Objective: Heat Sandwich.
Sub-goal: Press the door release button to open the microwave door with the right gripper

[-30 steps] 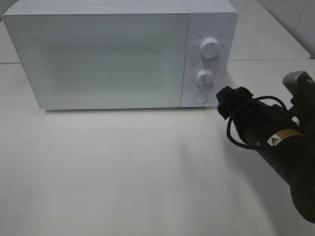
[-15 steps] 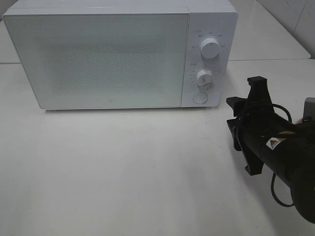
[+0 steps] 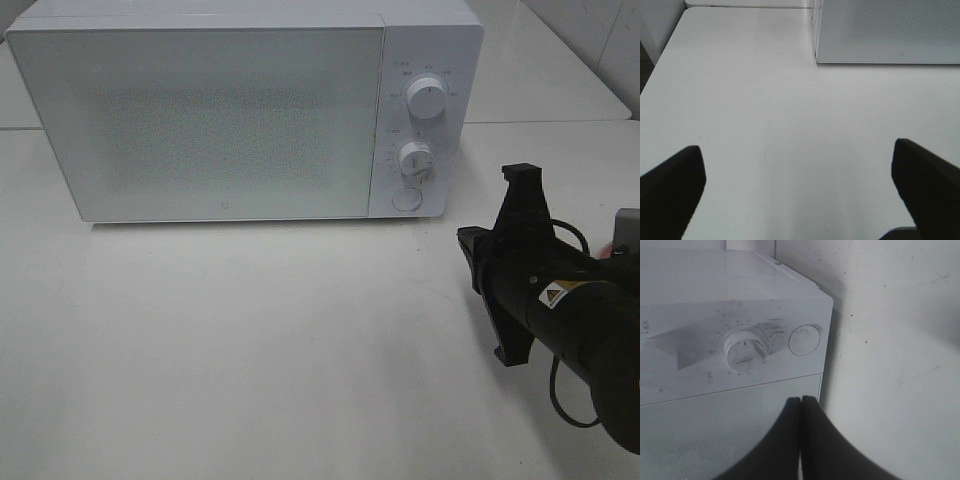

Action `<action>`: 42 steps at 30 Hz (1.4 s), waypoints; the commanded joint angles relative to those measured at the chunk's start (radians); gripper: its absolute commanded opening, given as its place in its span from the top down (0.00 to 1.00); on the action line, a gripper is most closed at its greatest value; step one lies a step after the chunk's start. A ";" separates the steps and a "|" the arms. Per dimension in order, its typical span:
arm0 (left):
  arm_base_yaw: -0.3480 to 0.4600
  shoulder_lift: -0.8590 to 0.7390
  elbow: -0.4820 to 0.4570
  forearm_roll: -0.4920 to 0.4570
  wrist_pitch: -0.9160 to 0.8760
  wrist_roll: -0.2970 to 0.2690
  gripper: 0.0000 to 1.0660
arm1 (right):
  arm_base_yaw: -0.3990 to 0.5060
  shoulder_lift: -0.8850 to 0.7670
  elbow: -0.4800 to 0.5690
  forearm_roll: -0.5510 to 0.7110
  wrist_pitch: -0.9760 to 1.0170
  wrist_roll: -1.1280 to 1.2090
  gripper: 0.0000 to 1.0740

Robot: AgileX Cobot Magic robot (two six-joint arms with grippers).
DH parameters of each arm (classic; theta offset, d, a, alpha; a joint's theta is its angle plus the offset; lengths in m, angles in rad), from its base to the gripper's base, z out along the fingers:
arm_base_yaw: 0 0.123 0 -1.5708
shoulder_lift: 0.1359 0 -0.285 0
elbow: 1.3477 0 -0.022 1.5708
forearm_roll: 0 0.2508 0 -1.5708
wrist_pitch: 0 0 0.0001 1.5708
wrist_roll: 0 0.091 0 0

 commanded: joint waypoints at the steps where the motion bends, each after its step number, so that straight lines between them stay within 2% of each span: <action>1: -0.005 -0.023 0.002 0.003 -0.014 0.002 0.10 | 0.003 0.006 -0.001 -0.001 0.004 -0.008 1.00; 13: -0.005 -0.023 0.002 0.003 -0.014 0.002 0.10 | 0.002 0.125 -0.100 0.013 0.004 0.006 1.00; 31: -0.005 -0.023 0.002 0.003 -0.014 0.002 0.10 | -0.149 0.263 -0.323 -0.102 0.140 0.020 1.00; 42: -0.005 -0.023 0.002 0.003 -0.014 0.002 0.10 | -0.149 0.334 -0.402 -0.089 0.136 0.022 1.00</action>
